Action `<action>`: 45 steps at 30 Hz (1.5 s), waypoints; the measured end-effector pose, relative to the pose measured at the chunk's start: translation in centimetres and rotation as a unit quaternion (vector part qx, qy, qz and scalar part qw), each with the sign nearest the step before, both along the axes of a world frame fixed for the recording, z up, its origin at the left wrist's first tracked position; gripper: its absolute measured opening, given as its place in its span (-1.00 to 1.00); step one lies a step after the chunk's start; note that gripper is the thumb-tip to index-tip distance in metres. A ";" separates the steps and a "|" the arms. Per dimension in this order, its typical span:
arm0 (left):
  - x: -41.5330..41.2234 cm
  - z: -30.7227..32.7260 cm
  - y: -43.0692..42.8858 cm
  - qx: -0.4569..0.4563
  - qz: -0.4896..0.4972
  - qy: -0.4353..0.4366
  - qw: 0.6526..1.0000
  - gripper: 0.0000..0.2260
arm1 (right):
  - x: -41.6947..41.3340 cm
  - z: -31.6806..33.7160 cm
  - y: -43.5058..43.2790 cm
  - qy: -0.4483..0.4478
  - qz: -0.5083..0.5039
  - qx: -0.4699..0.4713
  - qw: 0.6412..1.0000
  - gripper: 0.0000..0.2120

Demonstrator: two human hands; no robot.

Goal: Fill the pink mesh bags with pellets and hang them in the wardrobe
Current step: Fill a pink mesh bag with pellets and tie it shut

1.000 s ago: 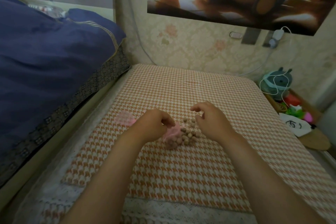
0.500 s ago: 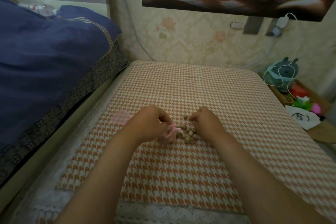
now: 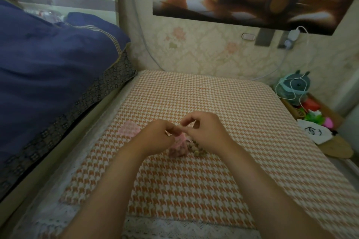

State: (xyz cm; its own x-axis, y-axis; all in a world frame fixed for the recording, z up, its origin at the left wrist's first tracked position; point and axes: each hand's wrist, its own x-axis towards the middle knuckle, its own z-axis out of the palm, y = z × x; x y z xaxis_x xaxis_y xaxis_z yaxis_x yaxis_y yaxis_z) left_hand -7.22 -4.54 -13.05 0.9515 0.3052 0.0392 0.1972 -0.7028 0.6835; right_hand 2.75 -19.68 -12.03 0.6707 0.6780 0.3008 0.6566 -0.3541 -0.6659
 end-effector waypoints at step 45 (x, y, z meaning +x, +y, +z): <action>0.5 0.3 0.4 -0.021 -0.022 0.025 0.999 -0.82 | 6.6 -4.5 -0.5 -0.007 -0.102 -0.083 0.991 -0.85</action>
